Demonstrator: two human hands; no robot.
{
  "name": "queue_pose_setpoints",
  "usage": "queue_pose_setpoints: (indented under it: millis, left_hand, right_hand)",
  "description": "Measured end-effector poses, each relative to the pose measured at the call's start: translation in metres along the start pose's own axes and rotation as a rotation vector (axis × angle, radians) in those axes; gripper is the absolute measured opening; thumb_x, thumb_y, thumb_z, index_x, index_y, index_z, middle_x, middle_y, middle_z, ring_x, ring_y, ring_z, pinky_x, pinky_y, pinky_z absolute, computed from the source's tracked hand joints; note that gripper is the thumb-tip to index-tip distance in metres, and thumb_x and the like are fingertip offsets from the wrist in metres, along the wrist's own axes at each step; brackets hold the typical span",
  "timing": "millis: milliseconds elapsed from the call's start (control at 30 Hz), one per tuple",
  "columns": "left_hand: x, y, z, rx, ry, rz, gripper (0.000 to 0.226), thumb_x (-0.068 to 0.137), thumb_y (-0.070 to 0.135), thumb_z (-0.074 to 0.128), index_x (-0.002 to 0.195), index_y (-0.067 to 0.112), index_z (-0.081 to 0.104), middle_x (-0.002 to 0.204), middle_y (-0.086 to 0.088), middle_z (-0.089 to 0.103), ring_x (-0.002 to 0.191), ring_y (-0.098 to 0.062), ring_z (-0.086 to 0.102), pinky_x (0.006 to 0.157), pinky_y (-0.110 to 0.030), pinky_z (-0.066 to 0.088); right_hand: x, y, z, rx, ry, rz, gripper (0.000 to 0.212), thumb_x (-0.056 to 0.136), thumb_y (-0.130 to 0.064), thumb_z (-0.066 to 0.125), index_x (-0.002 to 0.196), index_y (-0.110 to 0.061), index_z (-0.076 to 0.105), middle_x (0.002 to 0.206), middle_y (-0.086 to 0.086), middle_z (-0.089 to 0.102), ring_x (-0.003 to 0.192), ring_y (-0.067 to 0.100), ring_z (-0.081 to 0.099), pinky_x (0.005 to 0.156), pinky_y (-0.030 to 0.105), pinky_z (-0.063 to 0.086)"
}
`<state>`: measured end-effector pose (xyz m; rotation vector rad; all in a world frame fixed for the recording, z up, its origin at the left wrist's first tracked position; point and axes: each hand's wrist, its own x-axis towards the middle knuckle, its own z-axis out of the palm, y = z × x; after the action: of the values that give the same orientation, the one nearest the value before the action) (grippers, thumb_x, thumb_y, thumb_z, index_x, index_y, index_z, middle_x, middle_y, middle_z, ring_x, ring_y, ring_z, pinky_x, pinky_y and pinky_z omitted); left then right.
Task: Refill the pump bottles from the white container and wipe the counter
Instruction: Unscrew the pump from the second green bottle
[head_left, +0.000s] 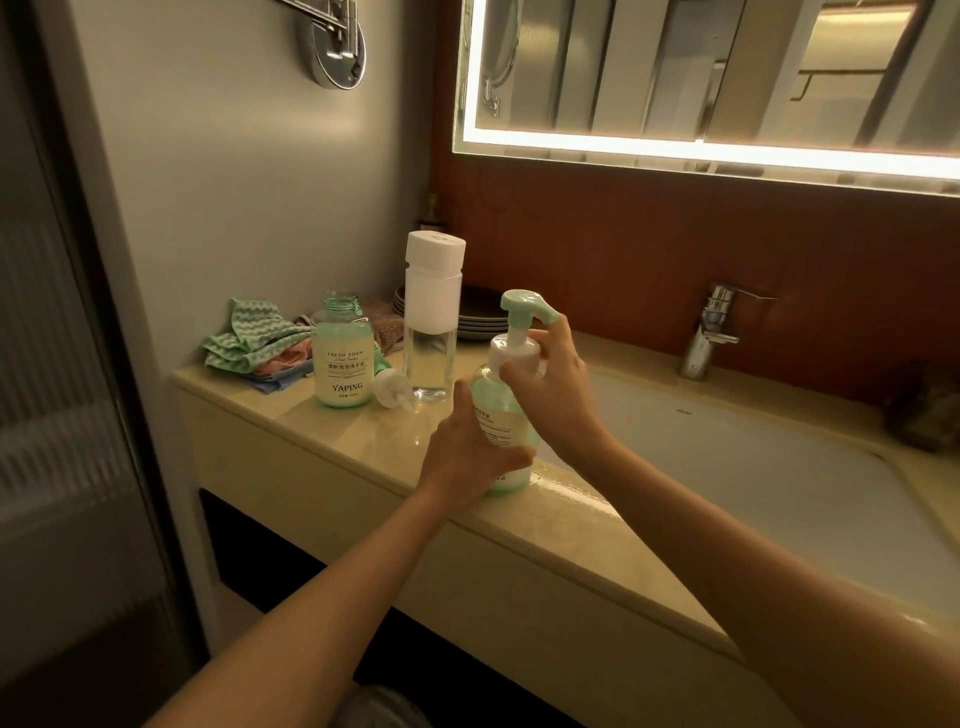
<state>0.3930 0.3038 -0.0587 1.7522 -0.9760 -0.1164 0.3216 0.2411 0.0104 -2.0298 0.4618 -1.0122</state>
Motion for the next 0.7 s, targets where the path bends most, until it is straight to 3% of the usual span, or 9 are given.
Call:
queue_pose_setpoints:
  millis: [100, 200, 300, 467, 633, 700]
  left_hand:
    - [0.0, 0.001, 0.0, -0.009, -0.002, 0.007, 0.088, 0.064, 0.026, 0.08, 0.13, 0.022, 0.022, 0.117, 0.0, 0.056, 0.106, -0.02, 0.056, 0.087, -0.033, 0.049]
    - [-0.001, 0.003, 0.0, 0.018, -0.002, 0.008, 0.092, 0.065, 0.027, 0.08, 0.133, 0.022, 0.018, 0.122, 0.001, 0.052, 0.11, -0.019, 0.053, 0.087, -0.028, 0.045]
    - [0.0, 0.002, 0.0, 0.013, 0.0, 0.008, 0.091, 0.065, 0.026, 0.08, 0.133, 0.022, 0.019, 0.123, -0.001, 0.052, 0.112, -0.02, 0.053, 0.092, -0.033, 0.046]
    - [-0.001, 0.002, -0.001, 0.024, 0.006, 0.012, 0.088, 0.064, 0.025, 0.08, 0.129, 0.022, 0.021, 0.119, -0.002, 0.054, 0.108, -0.021, 0.055, 0.09, -0.036, 0.049]
    - [0.0, 0.002, 0.001, 0.039, -0.007, 0.007, 0.092, 0.066, 0.027, 0.08, 0.133, 0.021, 0.017, 0.124, 0.0, 0.05, 0.113, -0.018, 0.052, 0.09, -0.029, 0.044]
    - [0.001, 0.002, 0.001, 0.042, -0.005, 0.007, 0.093, 0.065, 0.027, 0.08, 0.134, 0.021, 0.017, 0.124, -0.001, 0.05, 0.113, -0.019, 0.052, 0.089, -0.028, 0.043]
  right_hand:
    - [0.0, 0.003, 0.003, -0.051, 0.041, -0.005, 0.063, 0.08, -0.028, 0.068, 0.132, -0.018, 0.033, 0.126, 0.004, 0.049, 0.11, 0.02, 0.051, 0.093, 0.042, 0.047]
    - [0.006, 0.004, 0.004, -0.162, 0.142, 0.012, 0.076, 0.071, -0.043, 0.074, 0.129, -0.014, 0.036, 0.119, 0.003, 0.044, 0.107, 0.019, 0.048, 0.09, 0.039, 0.049]
    - [0.009, 0.003, 0.004, -0.131, 0.132, 0.024, 0.065, 0.073, -0.034, 0.074, 0.123, -0.016, 0.038, 0.11, 0.001, 0.047, 0.102, 0.018, 0.05, 0.088, 0.039, 0.05]
    - [0.003, 0.006, 0.005, 0.017, 0.002, 0.046, 0.062, 0.084, -0.015, 0.06, 0.137, -0.02, 0.029, 0.128, 0.008, 0.05, 0.11, 0.022, 0.051, 0.095, 0.047, 0.046]
    - [0.009, 0.012, 0.007, -0.061, 0.062, 0.068, 0.079, 0.074, -0.038, 0.073, 0.138, -0.02, 0.031, 0.133, 0.004, 0.046, 0.117, 0.021, 0.049, 0.096, 0.043, 0.047]
    - [0.012, 0.015, 0.007, -0.112, 0.083, 0.075, 0.073, 0.07, -0.041, 0.075, 0.131, -0.021, 0.038, 0.125, 0.003, 0.051, 0.112, 0.021, 0.052, 0.092, 0.043, 0.049]
